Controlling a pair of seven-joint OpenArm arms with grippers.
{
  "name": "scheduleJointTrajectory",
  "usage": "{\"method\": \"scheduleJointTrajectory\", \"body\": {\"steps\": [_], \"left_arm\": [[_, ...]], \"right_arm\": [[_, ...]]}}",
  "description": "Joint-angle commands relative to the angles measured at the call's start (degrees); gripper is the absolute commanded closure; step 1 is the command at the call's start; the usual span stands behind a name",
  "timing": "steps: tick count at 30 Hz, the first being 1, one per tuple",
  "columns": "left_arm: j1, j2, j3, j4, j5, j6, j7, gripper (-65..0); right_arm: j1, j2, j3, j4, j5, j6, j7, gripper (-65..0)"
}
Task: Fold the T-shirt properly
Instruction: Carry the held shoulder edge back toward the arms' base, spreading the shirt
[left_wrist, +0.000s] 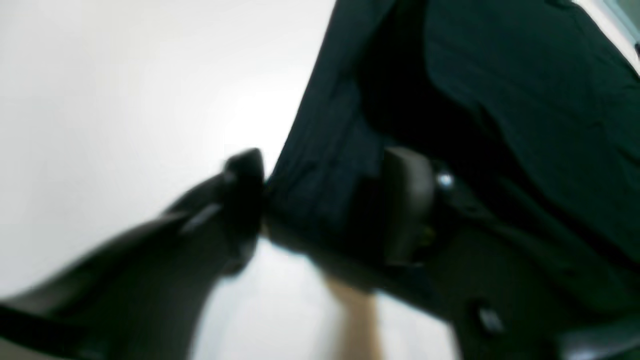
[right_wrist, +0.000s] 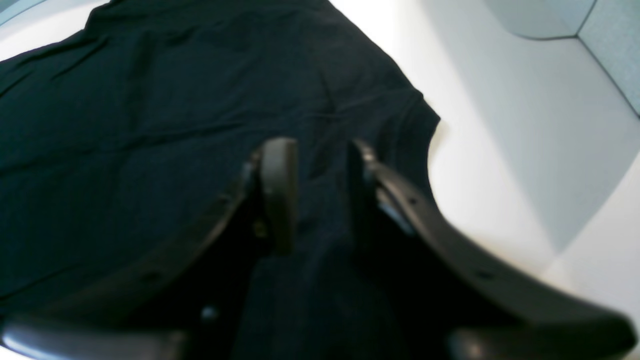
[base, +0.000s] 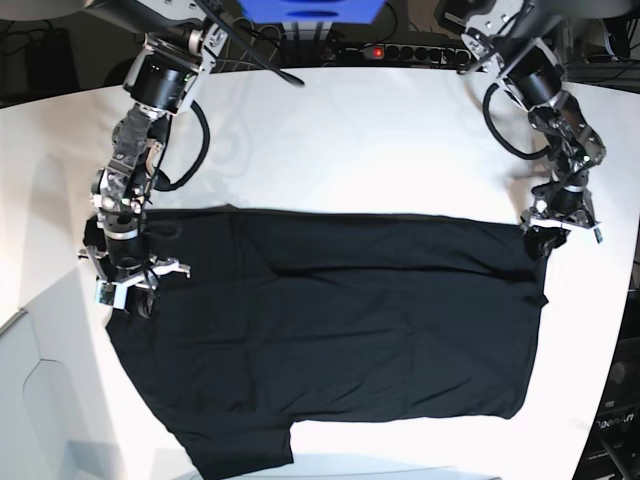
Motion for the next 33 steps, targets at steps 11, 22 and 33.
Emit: {"method": "scheduleJointTrajectory", "body": {"steps": [11, 22, 33], "left_arm": [[-1.7, -0.7, 0.2, -0.5, 1.2, -0.1, 1.9, 0.0], [-1.2, -0.7, 0.2, -0.5, 1.2, -0.1, 1.8, -0.1], [-1.2, -1.4, -0.2, -0.4, 1.2, -0.1, 1.8, -0.1]], "right_arm": [[-1.3, 2.2, 2.6, 9.8, 0.6, 0.5, 1.7, -32.6], [-11.3, 5.3, 8.3, 9.7, 1.0, 0.8, -2.6, -32.5], [-11.9, 5.4, 8.2, 5.7, 1.0, 0.8, -4.7, -32.5]]}}
